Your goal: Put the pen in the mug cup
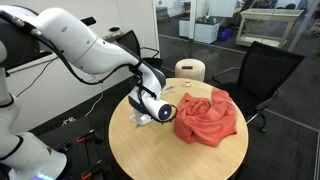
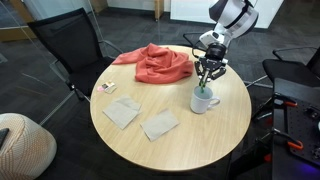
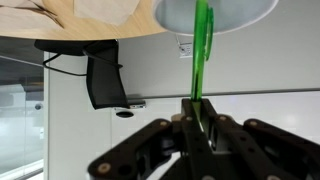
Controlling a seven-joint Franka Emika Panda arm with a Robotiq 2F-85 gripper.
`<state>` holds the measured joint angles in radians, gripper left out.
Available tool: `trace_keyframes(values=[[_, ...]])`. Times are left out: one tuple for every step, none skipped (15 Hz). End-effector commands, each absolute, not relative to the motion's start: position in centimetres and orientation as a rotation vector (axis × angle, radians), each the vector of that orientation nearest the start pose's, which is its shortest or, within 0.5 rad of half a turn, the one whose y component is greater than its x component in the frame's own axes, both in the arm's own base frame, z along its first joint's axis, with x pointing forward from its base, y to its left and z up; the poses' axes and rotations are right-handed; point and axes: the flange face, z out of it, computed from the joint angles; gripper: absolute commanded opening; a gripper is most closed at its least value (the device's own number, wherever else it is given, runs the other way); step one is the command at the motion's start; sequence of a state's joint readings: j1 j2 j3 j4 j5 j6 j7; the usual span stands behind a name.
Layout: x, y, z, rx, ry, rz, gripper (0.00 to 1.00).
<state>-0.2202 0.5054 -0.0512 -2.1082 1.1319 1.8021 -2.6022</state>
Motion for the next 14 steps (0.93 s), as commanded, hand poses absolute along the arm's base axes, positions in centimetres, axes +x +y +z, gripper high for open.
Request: trace_keyframes(values=[[52.33, -6.57, 15.92, -1.535, -1.496, -0.946, 0.03], [52.37, -6.55, 15.77, -1.545, -1.49, -0.937, 0.03], [52.39, -6.51, 15.64, -1.553, -1.486, -0.93, 0.03], [52.44, -6.46, 15.56, -1.578, -1.47, -0.918, 0.37], [52.46, -6.47, 15.5, -1.591, -1.459, -0.908, 0.38], [52.41, -6.43, 15.54, -1.595, -1.455, -0.901, 0.45], [52.38, -6.42, 15.56, -1.607, -1.443, -0.89, 0.51], [52.31, -6.4, 15.63, -1.61, -1.438, -0.885, 0.6], [52.3, -6.39, 15.67, -1.611, -1.434, -0.881, 0.67], [52.26, -6.38, 15.7, -1.612, -1.433, -0.88, 0.74], [52.21, -6.39, 15.73, -1.616, -1.429, -0.876, 0.82], [52.13, -6.32, 15.86, -1.618, -1.429, -0.875, 0.91], [52.1, -6.24, 16.01, -1.619, -1.433, -0.873, 0.98], [52.09, -6.18, 16.09, -1.619, -1.437, -0.874, 1.0]])
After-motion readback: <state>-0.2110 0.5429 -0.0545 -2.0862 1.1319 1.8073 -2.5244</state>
